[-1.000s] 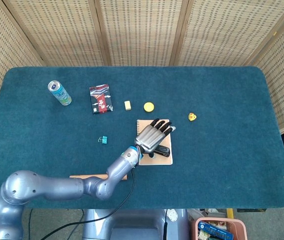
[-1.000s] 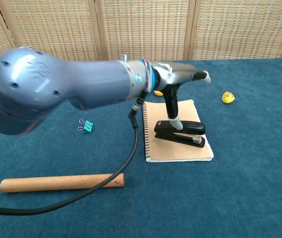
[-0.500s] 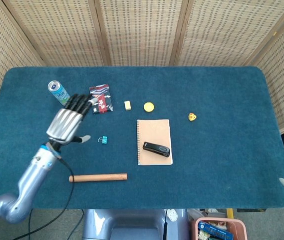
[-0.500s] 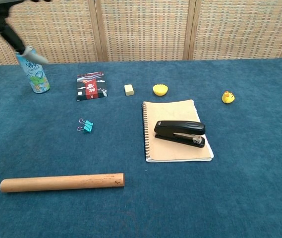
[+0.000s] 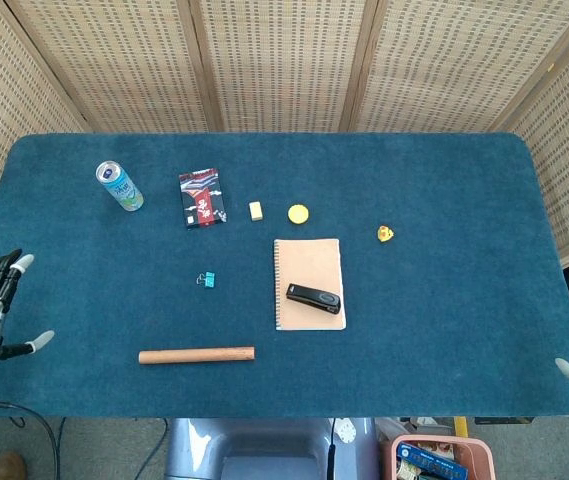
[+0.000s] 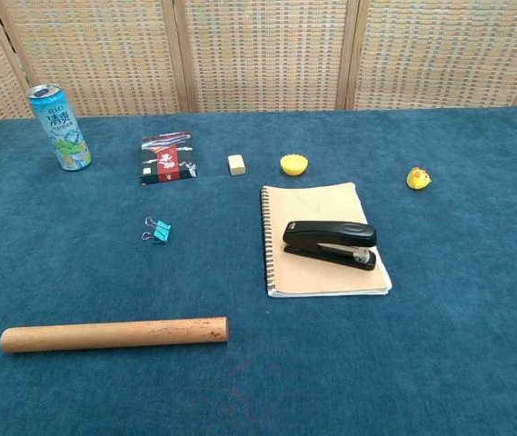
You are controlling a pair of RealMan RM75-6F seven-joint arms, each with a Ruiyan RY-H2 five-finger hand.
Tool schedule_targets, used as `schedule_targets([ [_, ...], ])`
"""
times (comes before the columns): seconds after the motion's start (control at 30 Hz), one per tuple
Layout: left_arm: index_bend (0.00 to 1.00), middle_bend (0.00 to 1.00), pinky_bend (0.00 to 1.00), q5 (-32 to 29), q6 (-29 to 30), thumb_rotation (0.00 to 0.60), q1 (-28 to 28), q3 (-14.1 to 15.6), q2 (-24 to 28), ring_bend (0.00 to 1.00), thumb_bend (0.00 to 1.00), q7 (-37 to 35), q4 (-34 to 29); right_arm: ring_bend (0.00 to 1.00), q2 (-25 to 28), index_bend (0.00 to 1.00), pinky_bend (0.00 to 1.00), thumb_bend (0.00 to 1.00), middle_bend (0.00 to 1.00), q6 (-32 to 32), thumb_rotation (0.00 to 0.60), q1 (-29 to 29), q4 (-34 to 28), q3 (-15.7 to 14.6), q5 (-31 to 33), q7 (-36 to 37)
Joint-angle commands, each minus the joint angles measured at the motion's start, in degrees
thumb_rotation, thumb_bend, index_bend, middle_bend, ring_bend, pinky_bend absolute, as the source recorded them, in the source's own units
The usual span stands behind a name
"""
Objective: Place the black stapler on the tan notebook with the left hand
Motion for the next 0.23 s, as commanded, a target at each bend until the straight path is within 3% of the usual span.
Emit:
schedule_targets([
  [0.03, 0.00, 0.00, 0.00, 3.02, 0.29, 0.600, 1.69, 0.46, 0.58, 0.00, 0.00, -3.24, 1.21, 0.00, -0.04, 0.00, 0.00, 0.00, 0.00, 0.24, 0.600, -0.04, 0.04, -0.04, -0.21, 0.04],
  [0.23, 0.00, 0.00, 0.00, 4.34, -0.44, 0.600, 3.10, -0.56, 0.89, 0.00, 0.00, -2.37, 0.98, 0.00, -0.11, 0.00, 0.00, 0.00, 0.00, 0.38, 0.600, 0.02, -0.19, -0.04, -0.30, -0.59],
])
